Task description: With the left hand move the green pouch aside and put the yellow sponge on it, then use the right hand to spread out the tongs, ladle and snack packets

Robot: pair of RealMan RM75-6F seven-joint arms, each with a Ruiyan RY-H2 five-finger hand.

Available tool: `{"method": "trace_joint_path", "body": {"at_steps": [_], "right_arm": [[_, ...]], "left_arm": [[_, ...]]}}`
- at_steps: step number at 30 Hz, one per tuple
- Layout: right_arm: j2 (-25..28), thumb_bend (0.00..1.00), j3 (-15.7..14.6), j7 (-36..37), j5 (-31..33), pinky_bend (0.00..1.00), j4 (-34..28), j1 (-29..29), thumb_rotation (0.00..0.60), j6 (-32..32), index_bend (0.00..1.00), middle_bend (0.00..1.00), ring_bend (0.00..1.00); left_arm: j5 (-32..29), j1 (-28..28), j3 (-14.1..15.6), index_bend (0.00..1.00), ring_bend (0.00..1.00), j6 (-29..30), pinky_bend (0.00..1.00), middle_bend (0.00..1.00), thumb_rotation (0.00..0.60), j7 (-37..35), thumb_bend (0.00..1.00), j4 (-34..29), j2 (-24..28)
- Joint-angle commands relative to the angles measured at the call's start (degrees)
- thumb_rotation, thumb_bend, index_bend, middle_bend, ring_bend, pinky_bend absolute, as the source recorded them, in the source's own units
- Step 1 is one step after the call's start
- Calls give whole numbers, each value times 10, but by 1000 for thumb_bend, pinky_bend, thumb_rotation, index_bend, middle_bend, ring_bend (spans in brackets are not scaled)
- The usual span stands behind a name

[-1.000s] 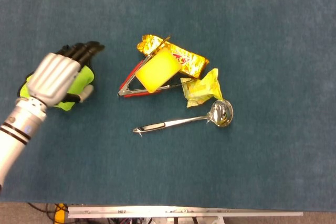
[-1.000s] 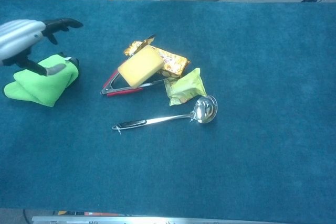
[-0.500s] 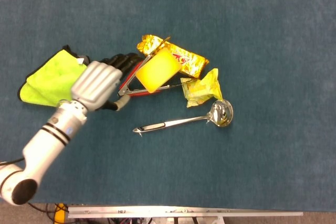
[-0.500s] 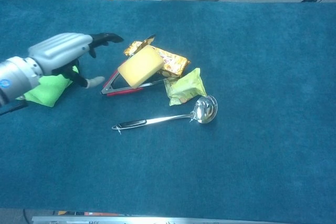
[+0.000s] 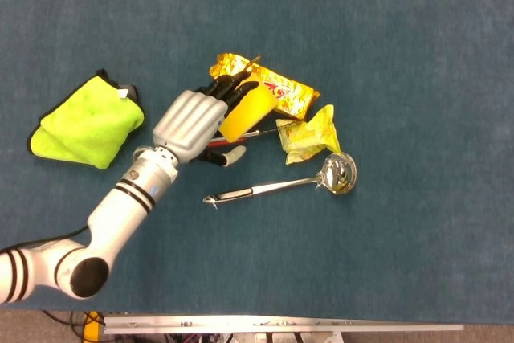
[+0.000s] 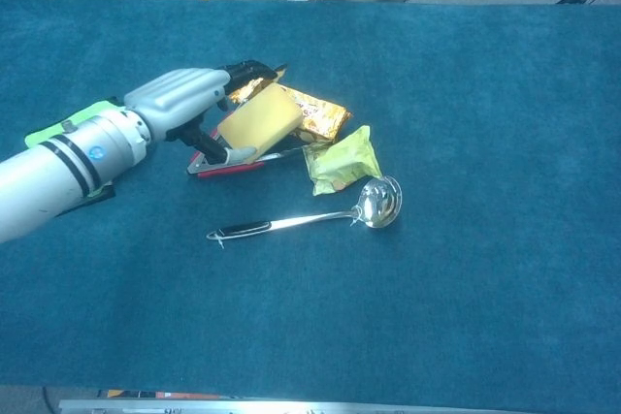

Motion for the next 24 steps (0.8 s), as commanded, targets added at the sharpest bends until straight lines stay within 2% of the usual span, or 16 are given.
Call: {"method": "trace_joint_path", "body": {"at_steps": [1, 6, 17, 24], "right_arm": [[1, 122, 0, 2, 1, 410, 1, -1, 600, 1, 26, 268, 221], [3, 121, -1, 6, 4, 410, 2, -4, 600, 2, 26, 268, 221], [6, 122, -1, 14, 8, 410, 5, -6, 600, 2, 26, 268, 221], [9, 121, 0, 18, 10, 411, 6, -8, 600, 3, 26, 268, 221]], "left_arm": [[-26, -12, -3, 0, 6, 4, 250, 0, 464, 26, 268, 18, -24], [-45, -18, -3, 0, 0, 12, 234, 0, 467, 46, 266, 42, -49], [-64, -24, -11, 0, 0, 21, 226, 0, 490, 38, 265, 77, -89], [-53, -20, -9, 0, 0, 31, 226, 0, 535, 23, 265, 114, -116]]}}
